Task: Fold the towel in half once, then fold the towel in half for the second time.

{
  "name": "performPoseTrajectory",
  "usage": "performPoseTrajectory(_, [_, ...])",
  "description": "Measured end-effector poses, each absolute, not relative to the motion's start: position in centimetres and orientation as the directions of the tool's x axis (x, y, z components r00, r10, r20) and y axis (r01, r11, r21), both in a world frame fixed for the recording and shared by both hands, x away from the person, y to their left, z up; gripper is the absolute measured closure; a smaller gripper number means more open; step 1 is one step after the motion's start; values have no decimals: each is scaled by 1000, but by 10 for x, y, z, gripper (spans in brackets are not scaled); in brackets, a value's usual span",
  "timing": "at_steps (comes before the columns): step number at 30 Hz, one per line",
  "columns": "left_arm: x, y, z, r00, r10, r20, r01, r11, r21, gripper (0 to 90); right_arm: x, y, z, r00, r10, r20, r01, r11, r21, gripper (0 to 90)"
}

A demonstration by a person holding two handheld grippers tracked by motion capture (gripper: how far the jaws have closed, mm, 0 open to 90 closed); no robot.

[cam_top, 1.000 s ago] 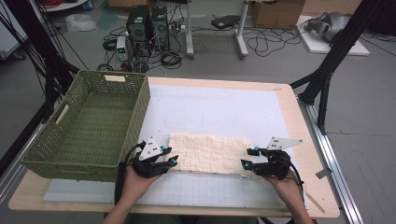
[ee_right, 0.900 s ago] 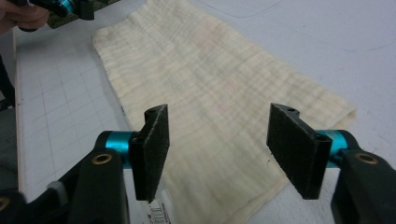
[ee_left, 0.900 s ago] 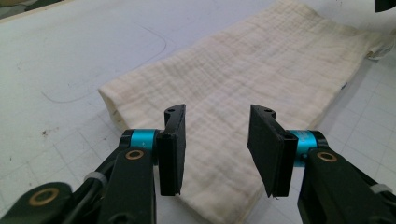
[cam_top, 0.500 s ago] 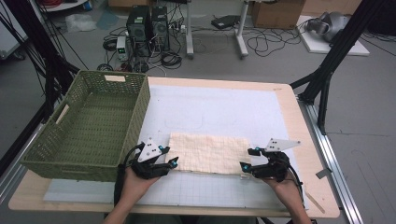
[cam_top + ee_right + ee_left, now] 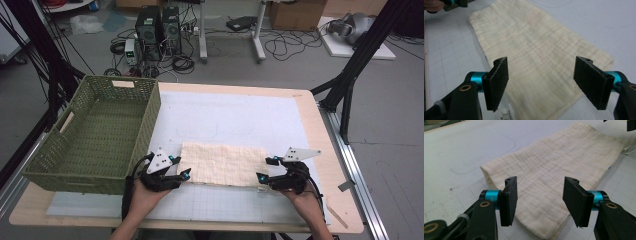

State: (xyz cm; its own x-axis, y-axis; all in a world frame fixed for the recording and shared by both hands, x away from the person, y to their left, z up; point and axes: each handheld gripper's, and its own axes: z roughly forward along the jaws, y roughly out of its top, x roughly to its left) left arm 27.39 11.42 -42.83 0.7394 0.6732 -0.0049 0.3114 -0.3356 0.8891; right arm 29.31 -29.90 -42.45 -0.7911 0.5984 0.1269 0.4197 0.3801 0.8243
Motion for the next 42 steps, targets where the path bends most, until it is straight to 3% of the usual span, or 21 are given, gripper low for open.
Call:
performPoseTrajectory(35, [275,115,-428,733,680,8,304,-338,891,465,292,-296,-425,-800,591,105,411,412,813,281])
performPoseTrajectory(42, [282,113,-428,724,690,7,323,-348,880,514,298,-293,-422,-813,573,105,404,425,810,353])
